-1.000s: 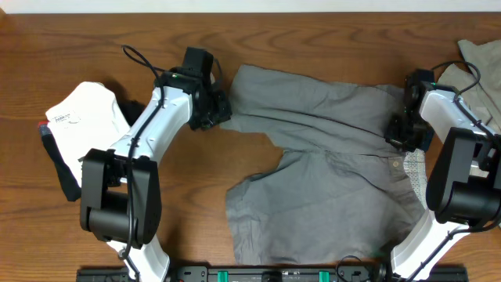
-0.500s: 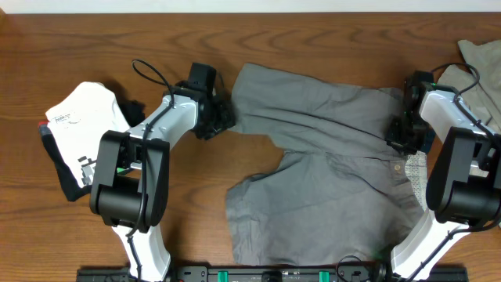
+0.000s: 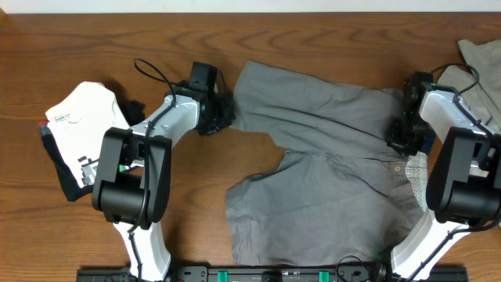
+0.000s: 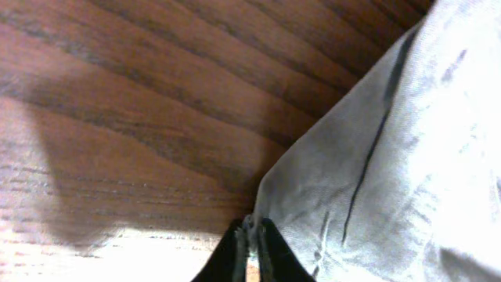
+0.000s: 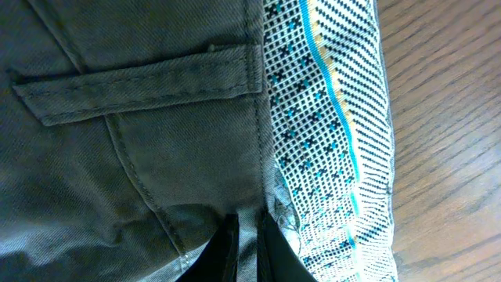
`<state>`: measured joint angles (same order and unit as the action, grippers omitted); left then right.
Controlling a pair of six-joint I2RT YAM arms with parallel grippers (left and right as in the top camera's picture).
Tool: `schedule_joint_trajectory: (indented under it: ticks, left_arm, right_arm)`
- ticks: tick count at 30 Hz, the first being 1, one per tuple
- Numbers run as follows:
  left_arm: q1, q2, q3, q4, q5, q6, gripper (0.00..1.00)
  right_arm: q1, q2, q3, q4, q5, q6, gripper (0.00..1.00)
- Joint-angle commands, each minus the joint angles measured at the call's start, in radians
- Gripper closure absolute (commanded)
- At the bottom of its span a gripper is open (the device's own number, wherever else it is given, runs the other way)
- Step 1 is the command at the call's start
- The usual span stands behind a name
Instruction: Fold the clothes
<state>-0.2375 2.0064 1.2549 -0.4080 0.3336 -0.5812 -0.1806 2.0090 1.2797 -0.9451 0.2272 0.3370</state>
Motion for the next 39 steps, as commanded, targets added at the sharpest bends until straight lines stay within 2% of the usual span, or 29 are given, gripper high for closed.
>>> schedule_joint_trajectory:
  ticks: [1,7,14,17,33,39]
  left_arm:
    - [0.001,0.018,-0.006,0.005,-0.009,0.003,0.94]
    - [0.019,-0.016,-0.005,-0.016,-0.015,0.055,0.94]
    - [0.113,-0.209,0.000,-0.073,-0.154,0.106,0.95]
    - [0.138,-0.251,0.000,-0.072,-0.164,0.110,0.94]
    - [0.128,-0.239,0.000,-0.130,-0.162,0.126,0.94]
    - [0.047,-0.234,0.000,-0.012,-0.158,0.278,0.94]
  right_arm:
    - [-0.010,0.093,-0.070,-0.008,-0.022,0.006,0.91]
    - [-0.010,0.093,-0.070,-0.009,-0.022,0.006,0.91]
    - [-0.010,0.093,-0.070,-0.008,-0.022,0.006,0.91]
    - [-0.010,0.093,-0.070,-0.005,-0.022,0.006,0.91]
    - [-0.009,0.093,-0.070,0.002,-0.030,0.006,0.91]
    - [-0.008,0.093,-0.070,0.018,-0.062,0.005,0.91]
